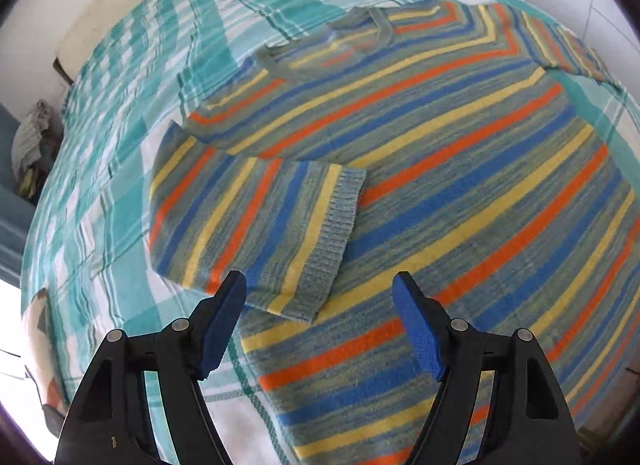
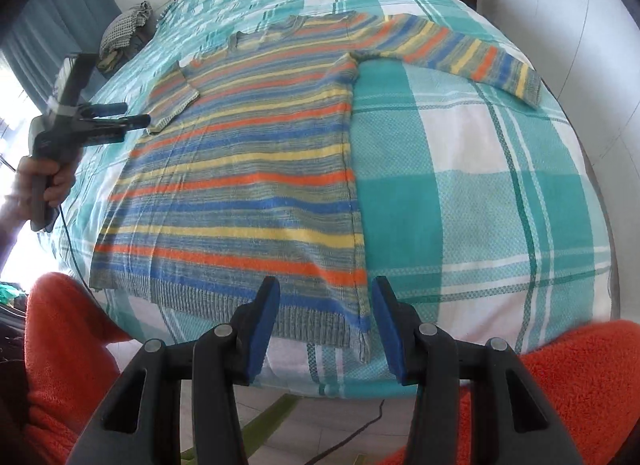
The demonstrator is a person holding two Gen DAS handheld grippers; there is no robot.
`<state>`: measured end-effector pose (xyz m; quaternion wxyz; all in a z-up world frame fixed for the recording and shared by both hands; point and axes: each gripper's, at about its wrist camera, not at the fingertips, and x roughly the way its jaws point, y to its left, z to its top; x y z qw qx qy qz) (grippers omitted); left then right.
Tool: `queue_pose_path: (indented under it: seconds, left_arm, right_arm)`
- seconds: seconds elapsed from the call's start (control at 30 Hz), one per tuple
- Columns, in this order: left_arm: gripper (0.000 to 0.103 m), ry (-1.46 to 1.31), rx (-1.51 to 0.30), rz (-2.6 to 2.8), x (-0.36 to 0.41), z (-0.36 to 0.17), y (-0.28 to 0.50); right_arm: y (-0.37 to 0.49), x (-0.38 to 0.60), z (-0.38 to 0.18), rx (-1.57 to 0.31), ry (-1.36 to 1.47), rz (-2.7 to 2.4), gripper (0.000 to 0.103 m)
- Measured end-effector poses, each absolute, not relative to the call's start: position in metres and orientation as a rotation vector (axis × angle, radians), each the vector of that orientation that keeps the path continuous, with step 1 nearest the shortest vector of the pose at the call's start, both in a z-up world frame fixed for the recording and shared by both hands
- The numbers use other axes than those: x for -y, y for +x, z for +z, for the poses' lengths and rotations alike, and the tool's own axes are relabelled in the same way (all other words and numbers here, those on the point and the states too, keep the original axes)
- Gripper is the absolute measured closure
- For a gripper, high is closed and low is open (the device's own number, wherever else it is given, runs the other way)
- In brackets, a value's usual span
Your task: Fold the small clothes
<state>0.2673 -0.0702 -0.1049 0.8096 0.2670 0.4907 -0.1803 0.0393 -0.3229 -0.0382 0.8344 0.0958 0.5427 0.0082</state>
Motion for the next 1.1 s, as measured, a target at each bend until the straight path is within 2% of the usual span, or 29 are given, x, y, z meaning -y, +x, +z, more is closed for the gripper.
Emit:
queue_pose_path:
  seconds: [0.03,0.1,0.13,0.17,0.27,0.33,0.43,0.5,0.73,0.83,1.1]
  left_arm:
    - [0.029,0.523,-1.098,-0.373,0.066,-0.118,0.28]
    - [0.048,0.362,-1.165,-0.392,0.05,-0.128,0.299]
    - [0.091,0.315,-1.173,-0.378,0.042,-0.125,0.304]
    - [0.099,0.29,-1.182,-0.352,0.035,-0.119,0.309]
    - [0.099,0.107,-1.076,-0.237,-0.021,-0.073,0.323]
    - [0.099,-0.074,-1.031,-0.07,-0.087,-0.051,0.34]
    - [0.1,-0.281,-1.016,0.2,-0.183,-0.048,0.358]
    - [0.1,-0.349,-1.053,0.267,-0.219,-0.061,0.363]
    - [0.1,-0.295,-1.129,0.318,-0.214,-0.11,0.364]
    - [0.1,-0.395,-1.159,0.327,-0.229,-0.127,0.357]
    - [0.099,-0.459,-1.141,0.338,-0.254,-0.126,0.332]
  right_arm:
    - [0.037,0.321,-0.04,-1.145,0.193,0.022,0.055]
    - [0.034,0.319,-0.043,-1.143,0.185,0.037,0.055]
    - [0.033,0.32,-0.044,-1.142,0.185,0.034,0.055]
    - [0.032,0.322,-0.045,-1.14,0.192,0.032,0.055]
    - [0.033,0.33,-0.043,-1.117,0.227,0.022,0.055]
    - [0.032,0.333,-0.042,-1.097,0.236,0.016,0.055]
    - [0.033,0.331,-0.045,-1.097,0.231,0.025,0.055]
    - [0.035,0.327,-0.047,-1.106,0.219,0.036,0.055]
    - [0.039,0.309,-0.051,-1.125,0.153,0.067,0.055]
    - [0.038,0.306,-0.055,-1.141,0.139,0.071,0.055]
    - [0.039,0.308,-0.058,-1.151,0.151,0.069,0.055]
